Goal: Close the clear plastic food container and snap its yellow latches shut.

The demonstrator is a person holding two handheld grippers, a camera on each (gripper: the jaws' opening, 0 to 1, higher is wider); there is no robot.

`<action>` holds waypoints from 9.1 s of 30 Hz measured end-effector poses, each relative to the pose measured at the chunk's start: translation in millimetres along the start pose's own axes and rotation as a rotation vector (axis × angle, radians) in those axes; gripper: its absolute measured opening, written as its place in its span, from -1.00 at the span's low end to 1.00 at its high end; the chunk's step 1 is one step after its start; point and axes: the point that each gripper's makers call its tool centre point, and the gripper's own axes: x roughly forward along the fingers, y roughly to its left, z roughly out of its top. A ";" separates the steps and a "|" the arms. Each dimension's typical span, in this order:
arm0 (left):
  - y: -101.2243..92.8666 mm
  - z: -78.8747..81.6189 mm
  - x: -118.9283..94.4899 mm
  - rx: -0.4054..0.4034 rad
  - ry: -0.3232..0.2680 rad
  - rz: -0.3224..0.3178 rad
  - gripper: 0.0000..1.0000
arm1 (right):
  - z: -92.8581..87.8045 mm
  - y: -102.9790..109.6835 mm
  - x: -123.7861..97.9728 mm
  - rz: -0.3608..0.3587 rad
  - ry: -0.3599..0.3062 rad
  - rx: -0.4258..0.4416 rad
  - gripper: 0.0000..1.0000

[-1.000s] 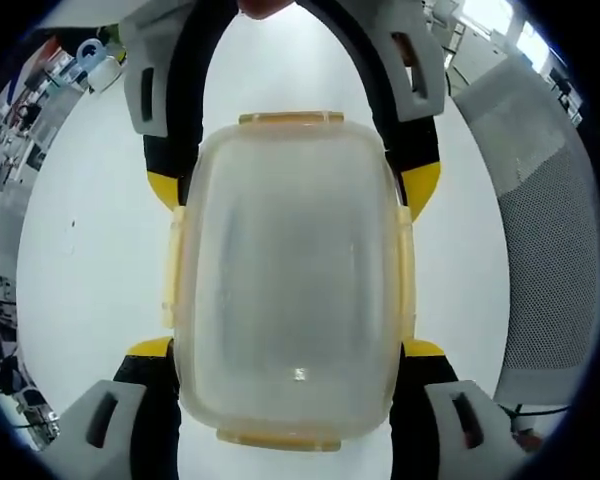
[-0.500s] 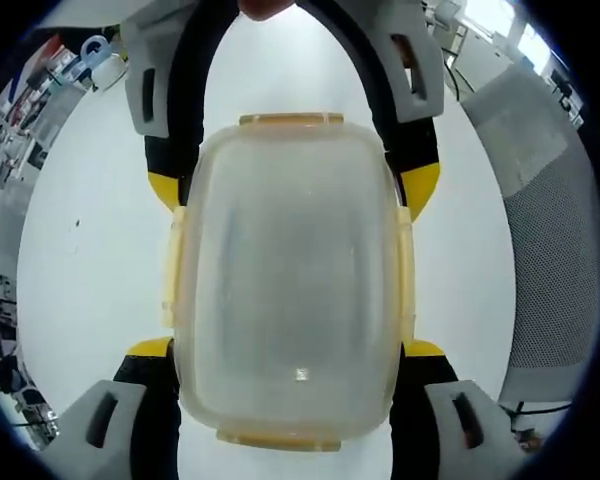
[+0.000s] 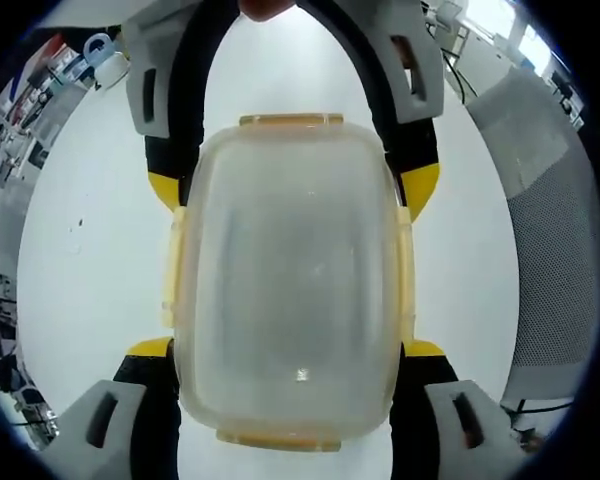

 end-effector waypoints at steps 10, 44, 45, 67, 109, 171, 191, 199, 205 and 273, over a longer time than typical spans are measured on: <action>-0.7 0.4 -0.7 -0.001 -0.005 0.003 0.76 | -0.4 1.2 -0.6 -0.005 -0.002 -0.001 0.80; -2.0 -2.9 -0.8 0.003 -0.038 0.033 0.99 | 6.3 1.7 -5.3 -0.034 -0.111 0.003 0.97; -2.4 -2.8 -1.0 -0.006 -0.044 0.035 0.99 | 7.9 1.8 -6.0 -0.036 -0.128 0.012 0.98; -3.1 -14.9 -8.4 -0.094 -0.129 0.113 0.99 | -5.0 2.6 -14.8 -0.133 -0.217 0.095 0.99; -18.5 -38.7 -23.4 -0.354 -0.328 0.219 0.98 | -19.3 12.9 -44.1 -0.290 -0.509 0.357 0.87; -53.2 -71.5 -43.5 -0.729 -0.558 0.343 0.93 | -37.6 46.3 -80.9 -0.443 -0.742 0.539 0.98; -73.5 -71.9 -46.4 -0.775 -0.612 0.331 0.98 | -54.5 70.0 -85.3 -0.459 -0.765 0.596 1.00; -80.8 -72.5 -47.1 -0.780 -0.621 0.331 0.98 | -56.5 80.6 -82.7 -0.446 -0.752 0.590 1.00; -87.4 -69.8 -50.1 -0.780 -0.647 0.334 0.98 | -57.1 88.4 -82.7 -0.442 -0.756 0.593 1.00; -134.7 -83.2 -106.2 -0.913 -0.934 0.525 0.97 | -63.4 141.0 -119.8 -0.537 -0.894 0.639 0.97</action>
